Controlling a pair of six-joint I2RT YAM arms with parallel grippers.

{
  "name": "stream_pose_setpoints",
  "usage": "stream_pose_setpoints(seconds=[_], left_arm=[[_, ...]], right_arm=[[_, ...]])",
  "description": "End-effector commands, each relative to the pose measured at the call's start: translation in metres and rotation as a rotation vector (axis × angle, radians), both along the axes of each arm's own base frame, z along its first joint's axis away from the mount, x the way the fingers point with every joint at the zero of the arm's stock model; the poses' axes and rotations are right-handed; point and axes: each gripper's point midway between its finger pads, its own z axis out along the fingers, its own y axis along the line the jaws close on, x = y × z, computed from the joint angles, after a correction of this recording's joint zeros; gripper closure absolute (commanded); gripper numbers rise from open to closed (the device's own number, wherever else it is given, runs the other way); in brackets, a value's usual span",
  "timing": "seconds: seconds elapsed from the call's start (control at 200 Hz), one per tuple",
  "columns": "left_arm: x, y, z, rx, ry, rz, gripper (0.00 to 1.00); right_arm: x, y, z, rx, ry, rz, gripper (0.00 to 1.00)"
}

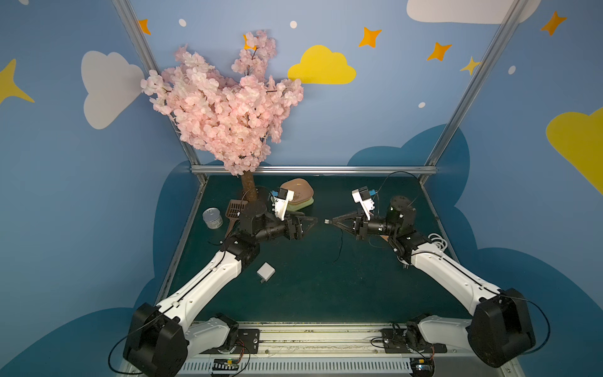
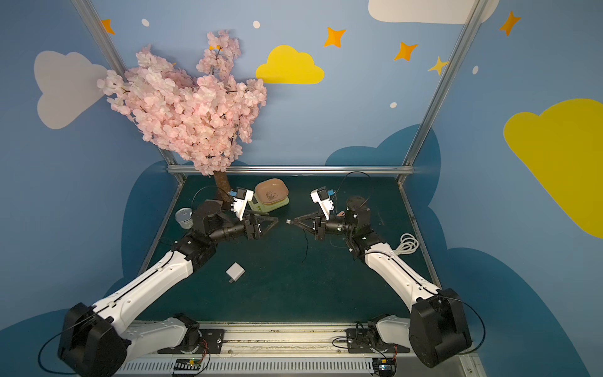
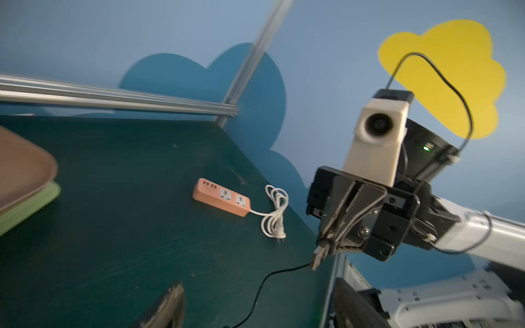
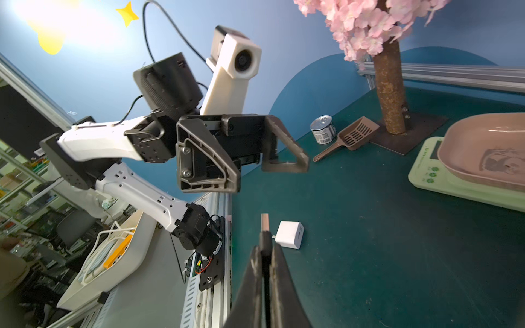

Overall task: Charge the electronic scale
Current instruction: Pick up the charging cable from the center of the board, then pick up the plug from the center of the board.

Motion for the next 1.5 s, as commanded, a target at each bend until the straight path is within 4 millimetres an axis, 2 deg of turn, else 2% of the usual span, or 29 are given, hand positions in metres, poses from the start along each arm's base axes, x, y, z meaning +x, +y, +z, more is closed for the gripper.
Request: stream_pose_setpoints(seconds=[0.0, 0.18, 0.33, 0.461, 0.536, 0.741, 0.986, 1.166, 1.276, 1.492], left_arm=[[0.003, 0.063, -0.067, 0.271, 0.204, 0.320, 0.18], [-0.032, 0.116, -0.143, 0.468, 0.423, 0.512, 0.12], [-0.059, 0.133, -0.201, 0.590, 0.558, 0.550, 0.03], [-0.064, 0.139, -0.231, 0.668, 0.584, 0.542, 0.00], [-0.063, 0.139, -0.240, 0.699, 0.592, 0.528, 0.00], [-0.059, 0.118, -0.249, 0.715, 0.643, 0.412, 0.00], [-0.073, 0.093, -0.260, 0.748, 0.669, 0.316, 0.03], [-0.083, 0.075, -0.256, 0.817, 0.636, 0.249, 0.05], [-0.085, 0.080, -0.264, 0.871, 0.643, 0.269, 0.06], [-0.083, 0.093, -0.272, 0.949, 0.662, 0.330, 0.19]], right_arm=[[0.010, -0.002, -0.006, -0.007, 0.076, -0.016, 1.00], [0.017, -0.001, -0.010, -0.019, 0.142, -0.009, 1.00], [0.014, 0.004, -0.012, -0.024, 0.164, 0.055, 1.00], [0.010, 0.006, -0.016, -0.034, 0.193, 0.096, 1.00], [0.009, 0.006, -0.018, -0.042, 0.197, 0.097, 1.00], [0.005, 0.003, -0.024, -0.063, 0.199, 0.090, 1.00], [0.004, 0.002, -0.025, -0.083, 0.204, 0.082, 1.00], [0.003, 0.001, -0.028, -0.089, 0.210, 0.083, 1.00], [0.002, 0.001, -0.029, -0.090, 0.213, 0.084, 1.00], [0.002, 0.001, -0.030, -0.092, 0.214, 0.083, 1.00]])
